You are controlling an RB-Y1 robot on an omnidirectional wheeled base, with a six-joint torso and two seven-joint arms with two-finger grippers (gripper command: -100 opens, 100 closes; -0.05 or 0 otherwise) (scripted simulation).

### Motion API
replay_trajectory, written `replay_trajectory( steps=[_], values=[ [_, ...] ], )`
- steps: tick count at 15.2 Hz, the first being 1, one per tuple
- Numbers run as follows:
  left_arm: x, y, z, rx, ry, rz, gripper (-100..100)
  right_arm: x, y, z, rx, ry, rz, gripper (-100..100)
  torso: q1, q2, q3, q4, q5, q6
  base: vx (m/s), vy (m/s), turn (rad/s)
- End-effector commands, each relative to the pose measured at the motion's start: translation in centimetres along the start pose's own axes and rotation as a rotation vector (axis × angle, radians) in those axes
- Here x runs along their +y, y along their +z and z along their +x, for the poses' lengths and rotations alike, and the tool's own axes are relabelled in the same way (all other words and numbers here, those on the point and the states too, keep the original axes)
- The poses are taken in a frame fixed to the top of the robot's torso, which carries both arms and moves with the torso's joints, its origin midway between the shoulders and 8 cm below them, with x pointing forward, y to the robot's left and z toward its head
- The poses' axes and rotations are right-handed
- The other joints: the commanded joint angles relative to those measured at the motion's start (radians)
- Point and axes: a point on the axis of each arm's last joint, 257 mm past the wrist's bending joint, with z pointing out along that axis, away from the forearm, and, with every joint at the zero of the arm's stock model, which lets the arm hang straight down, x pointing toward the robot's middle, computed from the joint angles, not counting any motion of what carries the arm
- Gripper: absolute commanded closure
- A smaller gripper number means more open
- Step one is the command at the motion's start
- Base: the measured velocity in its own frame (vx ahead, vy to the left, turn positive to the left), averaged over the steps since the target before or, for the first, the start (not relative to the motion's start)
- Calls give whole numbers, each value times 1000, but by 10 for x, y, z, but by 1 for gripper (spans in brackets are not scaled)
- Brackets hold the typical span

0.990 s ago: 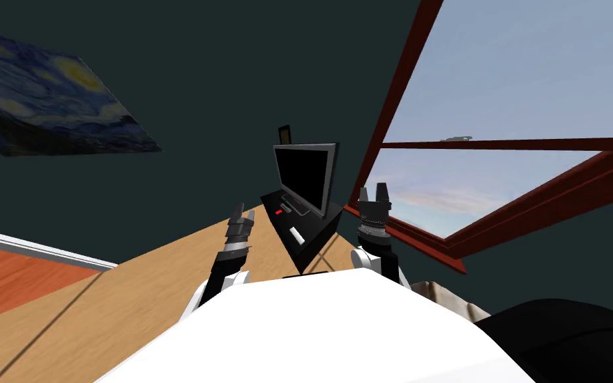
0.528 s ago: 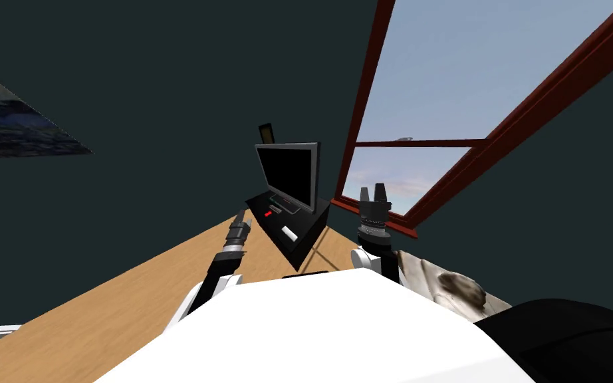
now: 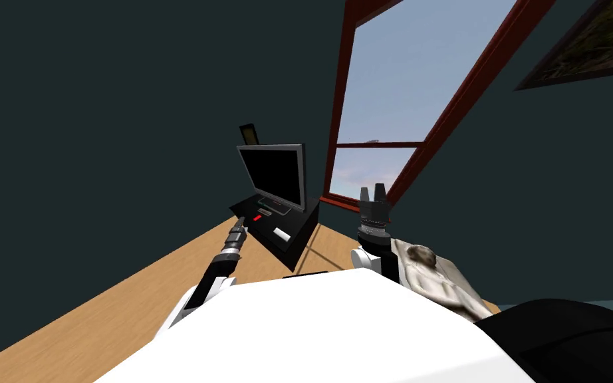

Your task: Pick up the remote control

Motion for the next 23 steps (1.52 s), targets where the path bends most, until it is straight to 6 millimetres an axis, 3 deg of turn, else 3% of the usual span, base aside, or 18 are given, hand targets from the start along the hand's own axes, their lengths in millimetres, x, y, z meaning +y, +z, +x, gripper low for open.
replay_trajectory(
  steps=[1,2,5,7,8,9,10,11,12,14,15,17,18,20,21,23],
  values=[
    [24,1,-8,-8,13,-70,-100,0,0,0,0,0,0,0,0,0,0,0,0,0,-21,-5,-196],
    [26,1,-8,-8,13,-77,-100,0,0,0,0,0,0,0,0,-1,0,0,0,1,-21,-6,-243],
    [69,-3,-24,-21,31,-193,-100,0,0,0,0,0,0,0,-1,-2,-1,0,0,1,-21,-8,-312],
    [73,-3,-24,-20,31,-208,-100,0,0,0,0,0,0,0,-1,-2,-1,0,0,1,-16,-4,-163],
    [97,-8,-32,-26,38,-277,-100,0,0,0,0,0,0,0,0,-2,-1,-1,0,0,-7,-9,-181],
    [97,-8,-32,-26,38,-277,-100,0,0,0,0,0,0,0,0,-2,-1,-1,0,1,-5,-10,-254],
    [118,-12,-41,-33,43,-336,-100,0,0,0,0,0,0,0,-1,-2,-1,-1,0,1,-3,-11,-326],
    [121,-13,-40,-32,42,-348,-100,0,0,0,0,0,0,0,-1,-3,-2,-1,0,1,-1,-8,-296],
    [139,-18,-48,-37,46,-401,-100,0,0,0,0,0,0,0,-1,-3,-2,-1,0,1,3,-10,-296],
    [145,-21,-48,-36,45,-420,-100,0,0,0,0,0,0,0,0,-3,-2,-1,0,0,7,-5,-141],
    [165,-28,-56,-41,47,-480,-100,0,0,0,0,0,0,0,0,-4,-2,-1,0,0,14,-10,-234],
    [168,-29,-56,-39,46,-494,-100,0,0,0,0,0,0,0,0,-4,-2,-1,0,1,12,-3,-151],
    [189,-38,-63,-43,46,-557,-100,0,0,0,0,0,0,0,0,-4,-2,-1,0,0,-14,-1,-149],
    [192,-40,-62,-42,45,-569,-100,0,0,0,0,0,0,0,0,-3,-2,-1,0,1,-2,-3,-160],
    [211,-49,-69,-45,43,-629,-100,0,0,0,0,0,0,0,0,-3,-2,-1,0,0,24,-14,-201],
    [214,-51,-68,-43,41,-644,-100,0,0,0,0,0,0,0,-1,-6,-3,-1,0,1,47,-4,-170]
  ],
)
